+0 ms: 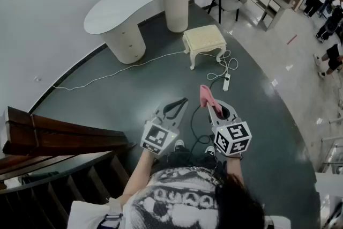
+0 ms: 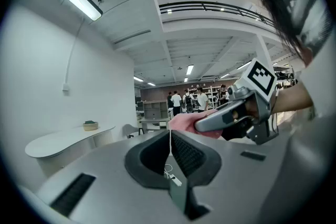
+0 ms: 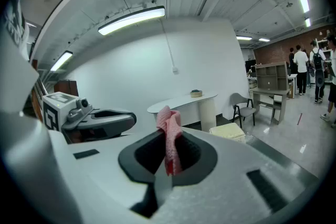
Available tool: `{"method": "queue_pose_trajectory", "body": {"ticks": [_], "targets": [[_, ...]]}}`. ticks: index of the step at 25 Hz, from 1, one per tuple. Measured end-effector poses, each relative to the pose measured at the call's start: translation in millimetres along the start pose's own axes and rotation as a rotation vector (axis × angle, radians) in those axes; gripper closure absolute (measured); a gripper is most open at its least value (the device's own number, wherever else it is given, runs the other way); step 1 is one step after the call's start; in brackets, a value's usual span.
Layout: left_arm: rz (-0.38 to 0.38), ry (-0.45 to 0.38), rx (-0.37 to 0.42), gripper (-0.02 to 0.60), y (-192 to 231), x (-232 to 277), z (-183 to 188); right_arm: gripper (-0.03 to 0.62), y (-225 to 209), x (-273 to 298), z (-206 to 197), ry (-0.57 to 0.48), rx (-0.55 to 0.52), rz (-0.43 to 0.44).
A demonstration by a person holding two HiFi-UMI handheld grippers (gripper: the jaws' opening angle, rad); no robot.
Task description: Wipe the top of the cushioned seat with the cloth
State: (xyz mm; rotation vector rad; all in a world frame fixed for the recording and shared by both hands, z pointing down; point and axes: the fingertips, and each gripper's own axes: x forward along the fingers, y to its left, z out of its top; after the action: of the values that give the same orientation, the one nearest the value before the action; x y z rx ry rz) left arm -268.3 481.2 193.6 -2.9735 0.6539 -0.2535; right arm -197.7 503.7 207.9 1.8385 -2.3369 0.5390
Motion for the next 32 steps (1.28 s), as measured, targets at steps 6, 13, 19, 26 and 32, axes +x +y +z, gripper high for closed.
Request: {"method": "queue_pose_trajectory", "body": {"ticks": [6,13,19,26,32], "targets": [[0.001,-0.013,0.007,0.572,8,-12,0,0.585,9,3,2,-0.018,-0.002,-0.018],[-0.010,-0.019,0.021,0.572,20,-27,-5,0.585,17,10,-2,-0.021,0.019,-0.062],[-0.023,0.000,0.009,0.572,24,-21,-15,0.585,9,13,-7,-0.002,0.039,-0.081],[-0.017,0.013,0.012,0.572,43,8,-18,0.583,-20,30,0,0.010,0.056,-0.082],[0.026,0.035,0.008,0.572,65,56,-20,0.583,-65,65,7,0.024,0.070,-0.040]]}}
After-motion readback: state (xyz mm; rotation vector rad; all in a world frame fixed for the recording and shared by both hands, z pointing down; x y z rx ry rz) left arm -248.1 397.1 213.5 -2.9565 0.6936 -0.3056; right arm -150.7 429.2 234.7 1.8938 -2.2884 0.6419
